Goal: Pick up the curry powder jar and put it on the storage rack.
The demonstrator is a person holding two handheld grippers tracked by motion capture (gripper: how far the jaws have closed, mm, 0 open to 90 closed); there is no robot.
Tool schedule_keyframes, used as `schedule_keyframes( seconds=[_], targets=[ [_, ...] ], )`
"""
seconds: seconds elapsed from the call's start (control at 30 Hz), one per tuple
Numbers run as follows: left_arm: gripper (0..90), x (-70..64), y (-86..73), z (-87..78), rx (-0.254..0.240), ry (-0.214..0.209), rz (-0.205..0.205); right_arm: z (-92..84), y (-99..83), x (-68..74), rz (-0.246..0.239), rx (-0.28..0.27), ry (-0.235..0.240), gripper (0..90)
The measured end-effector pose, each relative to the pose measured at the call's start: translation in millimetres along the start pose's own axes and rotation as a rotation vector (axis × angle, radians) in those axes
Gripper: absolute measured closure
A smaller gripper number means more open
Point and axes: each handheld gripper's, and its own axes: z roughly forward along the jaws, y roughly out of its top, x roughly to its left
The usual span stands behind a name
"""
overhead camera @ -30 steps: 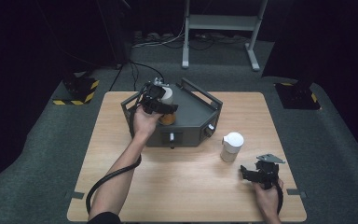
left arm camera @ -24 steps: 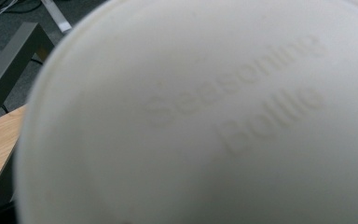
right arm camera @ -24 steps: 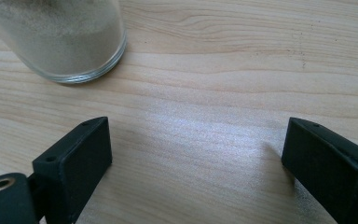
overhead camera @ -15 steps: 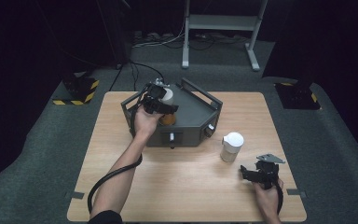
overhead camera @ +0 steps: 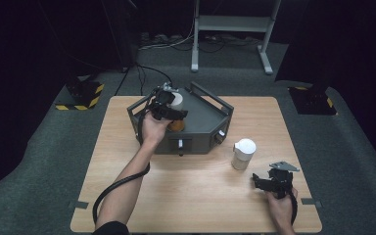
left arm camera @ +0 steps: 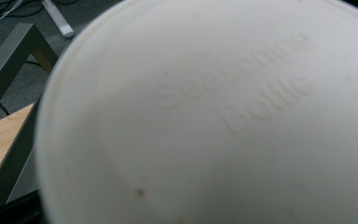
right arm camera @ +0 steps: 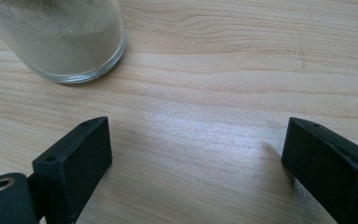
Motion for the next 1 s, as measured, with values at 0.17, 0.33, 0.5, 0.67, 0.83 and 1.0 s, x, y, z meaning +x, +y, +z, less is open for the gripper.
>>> schedule_keyframes(
  seconds=[0.17, 0.33, 0.5, 0.67, 0.83, 1.0],
  targets=[
    [18.2, -1.4, -4.7, -0.9, -0.018, 0.006, -0.005, 0.0, -0.1, 0.0, 0.0, -0.001, 0.0, 7.9],
    [6.5, -2.7, -13.9, -5.4, -0.046, 0.018, -0.019, 0.0, 0.0, -0.1, -0.001, 0.0, 0.0, 7.9],
    [1.7, -3.9, -25.3, -16.0, -0.078, 0.014, -0.042, 0.0, -0.1, 0.0, 0.0, 0.0, 0.0, 7.9],
    [1.5, -8.5, -37.0, -29.9, -0.094, 0.021, -0.054, 0.0, -0.1, 0.0, 0.0, 0.0, 0.0, 7.9],
    [1.5, -13.1, -49.9, -40.8, -0.102, 0.025, -0.06, 0.0, 0.0, 0.0, 0.0, 0.0, 0.0, 7.9],
    [1.7, -18.8, -65.7, -49.4, -0.115, 0.019, -0.061, 0.1, -0.1, 0.1, 0.0, -0.001, 0.0, 7.9]
  ],
)
